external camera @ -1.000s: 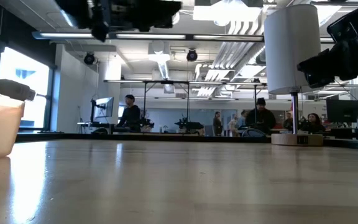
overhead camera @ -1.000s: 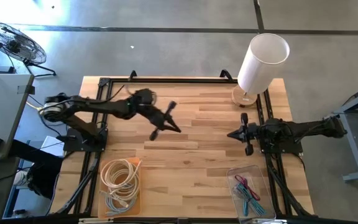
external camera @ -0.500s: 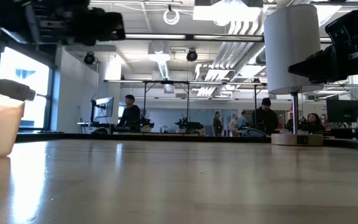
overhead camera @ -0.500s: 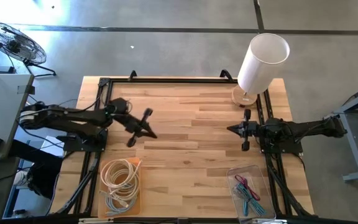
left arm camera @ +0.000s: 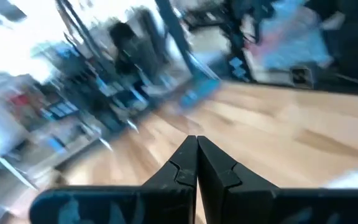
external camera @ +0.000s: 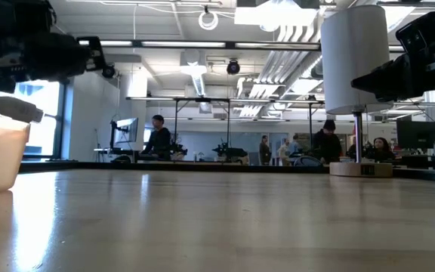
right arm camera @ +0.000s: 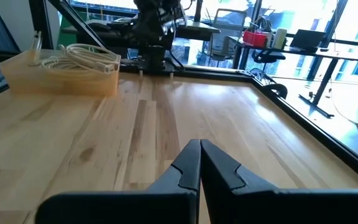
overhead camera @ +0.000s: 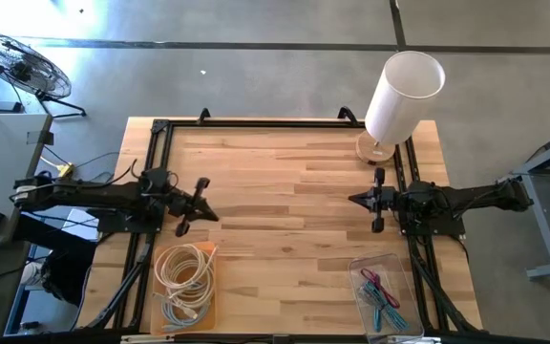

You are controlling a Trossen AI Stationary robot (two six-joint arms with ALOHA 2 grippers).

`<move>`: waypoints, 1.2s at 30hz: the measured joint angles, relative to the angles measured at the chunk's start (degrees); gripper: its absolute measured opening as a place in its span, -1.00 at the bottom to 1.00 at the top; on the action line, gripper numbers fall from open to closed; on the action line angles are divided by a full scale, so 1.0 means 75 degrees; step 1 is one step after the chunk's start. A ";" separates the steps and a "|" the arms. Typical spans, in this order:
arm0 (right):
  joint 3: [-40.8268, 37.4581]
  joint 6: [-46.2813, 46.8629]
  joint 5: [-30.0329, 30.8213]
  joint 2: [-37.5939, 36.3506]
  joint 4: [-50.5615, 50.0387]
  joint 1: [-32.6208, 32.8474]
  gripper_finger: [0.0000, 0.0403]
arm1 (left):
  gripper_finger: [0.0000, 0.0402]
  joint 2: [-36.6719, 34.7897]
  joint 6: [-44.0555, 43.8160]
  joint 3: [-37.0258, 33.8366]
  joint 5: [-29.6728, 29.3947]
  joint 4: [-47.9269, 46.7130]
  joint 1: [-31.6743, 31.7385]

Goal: Pick & Place USB Port
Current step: Return to Home Position

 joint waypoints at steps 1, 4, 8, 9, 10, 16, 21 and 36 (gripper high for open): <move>0.0000 0.0000 0.0001 0.0002 0.0002 0.0000 -1.00 | -1.00 -0.0129 0.0081 -0.0044 -0.0036 0.0003 0.0000; 0.0000 0.0000 -0.0001 0.0002 0.0008 0.0000 -1.00 | -1.00 -0.0471 0.0510 -0.0028 0.0121 -0.0605 0.0000; 0.0000 0.0000 0.0001 0.0002 0.0015 0.0003 -1.00 | -1.00 -0.0761 0.1065 -0.0048 0.0660 -0.1174 0.0001; 0.0000 0.0000 0.0002 0.0002 0.0014 0.0003 -1.00 | -1.00 -0.0866 0.1135 -0.0051 0.0670 -0.1316 -0.0003; 0.0000 0.0000 0.0000 0.0002 0.0015 0.0003 -1.00 | -1.00 -0.0966 0.1191 -0.0051 0.0670 -0.1472 -0.0002; 0.0000 0.0000 0.0002 0.0002 0.0019 0.0003 -1.00 | -1.00 -0.1640 0.1240 -0.0057 0.1079 -0.1847 0.0000; 0.0000 0.0000 -0.0001 0.0002 0.0024 0.0003 -1.00 | -1.00 -0.2358 0.1216 -0.0060 0.1407 -0.2300 0.0000; 0.0000 0.0000 -0.0004 0.0002 0.0030 0.0003 -0.99 | -1.00 -0.5017 -0.0763 -0.0071 -0.1078 -0.4061 -0.0009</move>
